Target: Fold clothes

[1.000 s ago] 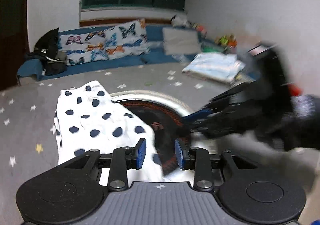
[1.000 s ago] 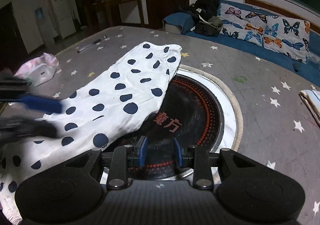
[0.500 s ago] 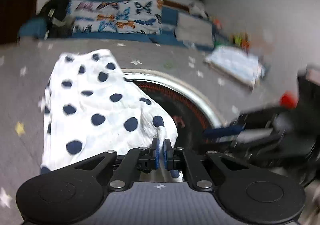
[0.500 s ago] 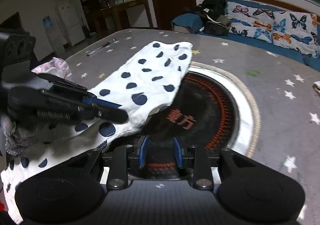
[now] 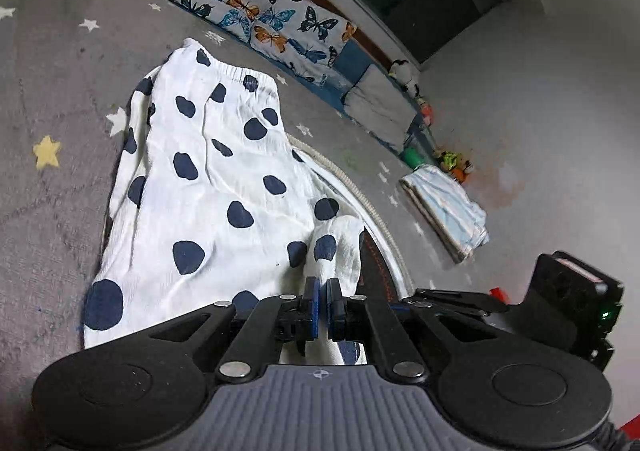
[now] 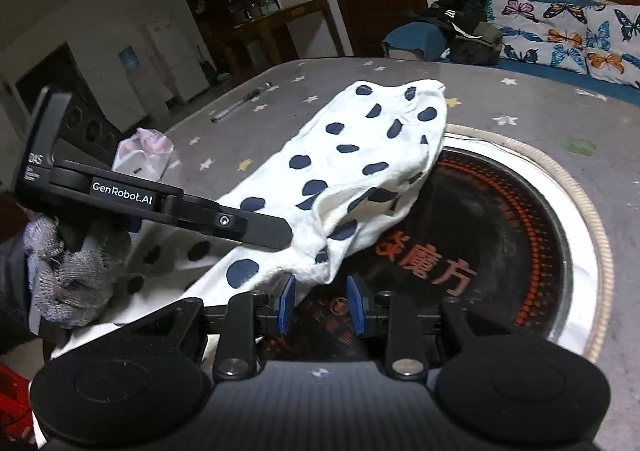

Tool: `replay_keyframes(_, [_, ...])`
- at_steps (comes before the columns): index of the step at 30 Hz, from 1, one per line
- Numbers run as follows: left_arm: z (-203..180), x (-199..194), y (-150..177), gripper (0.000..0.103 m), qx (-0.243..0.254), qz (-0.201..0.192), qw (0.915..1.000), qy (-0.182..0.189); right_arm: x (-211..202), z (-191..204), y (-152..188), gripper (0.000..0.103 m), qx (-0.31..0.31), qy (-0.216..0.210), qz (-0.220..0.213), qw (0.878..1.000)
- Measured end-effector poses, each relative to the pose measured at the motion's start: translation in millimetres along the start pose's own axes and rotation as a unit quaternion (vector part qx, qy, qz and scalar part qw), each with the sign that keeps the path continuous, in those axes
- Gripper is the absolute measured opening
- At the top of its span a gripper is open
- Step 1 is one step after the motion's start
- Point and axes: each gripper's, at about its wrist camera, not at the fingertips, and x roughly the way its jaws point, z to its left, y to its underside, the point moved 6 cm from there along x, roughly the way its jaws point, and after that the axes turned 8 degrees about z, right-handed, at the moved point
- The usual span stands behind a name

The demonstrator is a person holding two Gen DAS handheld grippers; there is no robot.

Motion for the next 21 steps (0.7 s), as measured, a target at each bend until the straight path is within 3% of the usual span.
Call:
replay_keyframes(10, [3.7, 2.6, 1.6, 0.004, -0.005, 0.002, 1.0000, 0.004, 5.3, -3.4, -4.3, 0.027, 0.029, -0.054, -0.007, 0.998])
replay_keyframes(12, [3.4, 2.4, 1.9, 0.005, -0.004, 0.002, 1.0000, 0.001, 2.9, -2.3, -5.3, 0.009, 0.029, -0.054, -0.013, 0.998])
replay_keyframes(18, [-6.4, -9.6, 1.8, 0.009, 0.031, -0.011, 0.9994, -0.007, -20.7, -1.8, -2.8, 0.006, 0.009, 0.001, -0.015, 1.000])
replay_keyframes(21, [-3.2, -16.1, 2.6, 0.009, 0.045, -0.015, 0.9982, -0.036, -26.7, -5.5, 5.0, 0.006, 0.004, 0.030, 0.010, 0.999])
